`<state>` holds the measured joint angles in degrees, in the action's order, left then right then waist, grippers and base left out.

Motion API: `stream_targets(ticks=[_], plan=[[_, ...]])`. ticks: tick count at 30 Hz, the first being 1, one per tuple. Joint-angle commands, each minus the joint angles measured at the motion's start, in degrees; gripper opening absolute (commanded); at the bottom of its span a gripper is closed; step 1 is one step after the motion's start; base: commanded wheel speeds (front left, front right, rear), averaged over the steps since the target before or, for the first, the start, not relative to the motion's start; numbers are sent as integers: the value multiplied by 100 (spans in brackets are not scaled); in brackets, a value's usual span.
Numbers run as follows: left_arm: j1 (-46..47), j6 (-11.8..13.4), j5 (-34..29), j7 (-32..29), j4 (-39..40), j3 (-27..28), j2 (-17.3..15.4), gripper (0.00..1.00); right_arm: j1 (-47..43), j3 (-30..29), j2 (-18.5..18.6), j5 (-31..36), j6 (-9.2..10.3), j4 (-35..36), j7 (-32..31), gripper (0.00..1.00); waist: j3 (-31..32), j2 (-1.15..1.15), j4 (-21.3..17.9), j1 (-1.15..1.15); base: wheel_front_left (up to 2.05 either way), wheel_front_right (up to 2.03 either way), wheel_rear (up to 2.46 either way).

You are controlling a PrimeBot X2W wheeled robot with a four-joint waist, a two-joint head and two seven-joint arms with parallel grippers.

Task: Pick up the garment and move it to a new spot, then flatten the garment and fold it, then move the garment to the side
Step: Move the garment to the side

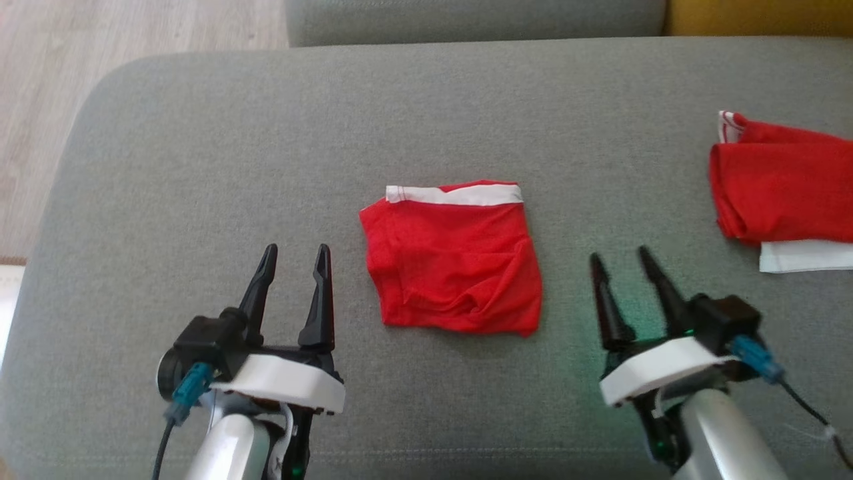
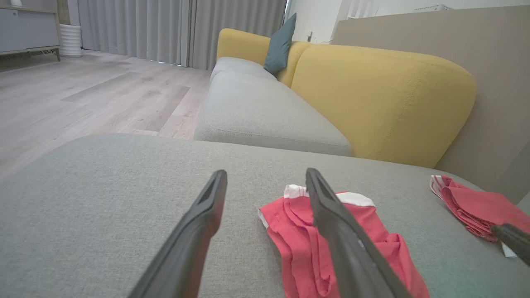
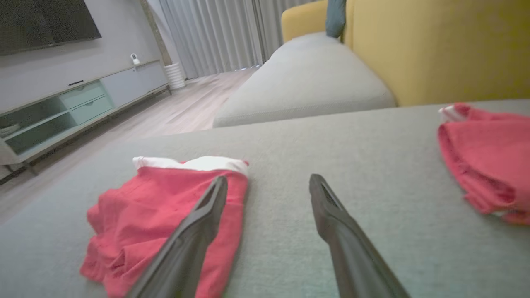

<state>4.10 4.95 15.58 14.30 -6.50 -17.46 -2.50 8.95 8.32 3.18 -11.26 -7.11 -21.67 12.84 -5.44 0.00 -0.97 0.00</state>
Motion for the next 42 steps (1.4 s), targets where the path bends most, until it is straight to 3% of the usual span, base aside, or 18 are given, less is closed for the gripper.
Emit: stream_targets(ticks=[1,10,20,27,28,29,30,36,39,42], plan=[[301,-27,-54,70,193,179,-38,100,289,315,-30,-279,-37,38,-156,100,-82,0,69,0,0,0,0],[472,-45,-7,70,131,16,-38,100,975,793,-30,-997,-37,-897,-729,100,-353,0,413,0,0,0,0],[581,-39,3,70,69,-33,-38,100,1622,864,-30,-1115,-37,-2106,-878,100,-539,0,781,0,0,0,0],[595,-26,12,70,67,-41,-38,100,1924,1230,-30,-1147,-37,-2720,-863,100,-589,0,879,0,0,0,0],[598,-26,11,70,67,-39,-38,100,1951,1299,-30,-1168,-37,-2774,-873,96,-594,0,879,0,0,0,0],[602,-23,8,70,66,-36,-38,100,1978,1350,-30,-1198,-37,-2816,-863,29,-598,0,874,0,0,0,0],[607,-19,3,70,66,-31,-38,100,2009,1412,-30,-1192,-37,-2850,-836,0,-601,0,865,0,0,0,0],[628,-27,-52,70,72,46,-38,100,2253,1529,-30,-561,-37,-3093,-439,0,-567,0,657,0,0,0,0],[615,-47,-82,70,97,71,-38,100,2428,1455,-20,111,-37,-3174,-216,0,-537,0,469,0,0,0,0],[634,-79,-116,70,128,86,-38,100,2625,1389,256,1023,-37,-2997,-35,0,-503,0,175,0,0,0,0]])
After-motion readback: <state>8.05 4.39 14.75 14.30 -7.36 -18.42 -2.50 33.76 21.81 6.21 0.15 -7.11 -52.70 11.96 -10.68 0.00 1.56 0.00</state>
